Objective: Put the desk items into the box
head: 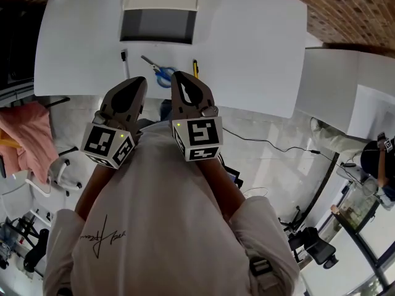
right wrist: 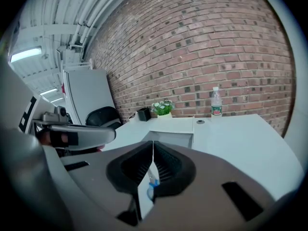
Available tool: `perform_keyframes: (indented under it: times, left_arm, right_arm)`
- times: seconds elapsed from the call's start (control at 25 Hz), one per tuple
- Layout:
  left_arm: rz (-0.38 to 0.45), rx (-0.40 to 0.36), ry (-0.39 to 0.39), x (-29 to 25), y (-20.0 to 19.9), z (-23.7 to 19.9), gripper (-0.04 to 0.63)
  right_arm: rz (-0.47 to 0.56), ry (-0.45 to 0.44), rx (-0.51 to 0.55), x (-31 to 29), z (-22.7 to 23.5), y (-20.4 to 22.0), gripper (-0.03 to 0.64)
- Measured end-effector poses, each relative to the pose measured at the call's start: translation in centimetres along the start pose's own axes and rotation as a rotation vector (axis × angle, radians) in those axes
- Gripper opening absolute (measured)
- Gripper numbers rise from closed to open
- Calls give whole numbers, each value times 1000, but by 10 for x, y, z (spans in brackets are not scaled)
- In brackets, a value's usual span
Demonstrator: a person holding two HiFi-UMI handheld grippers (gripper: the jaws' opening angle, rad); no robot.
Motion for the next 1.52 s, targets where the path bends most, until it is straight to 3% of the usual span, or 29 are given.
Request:
perform_keyframes:
  times: [0.2, 0.44, 1.0, 1.52]
  left_arm:
    - [28, 27, -59, -1, -6, -12, 5]
    - [28, 47, -66, -5, -5, -15, 5]
    - [-6, 29, 40, -23, -7, -31, 5]
    - [-81, 7, 75, -46, 4, -31, 5]
  right_arm:
    - [-17, 8, 4, -5, 7, -2, 25]
    - [-39, 29, -20, -10, 17, 5, 25]
    - [-109, 150, -81, -31, 43, 21, 25]
    - [-170, 193, -131, -40, 58, 42, 26]
Point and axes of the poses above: the fingertips, and each gripper's own axes: x backward along the fingers, z to its right, y out of its underside, the point moved 3 cm from there along x, backward along the fingers, and after that the axes turned 14 degrees about -z, right-handed, at the moved point
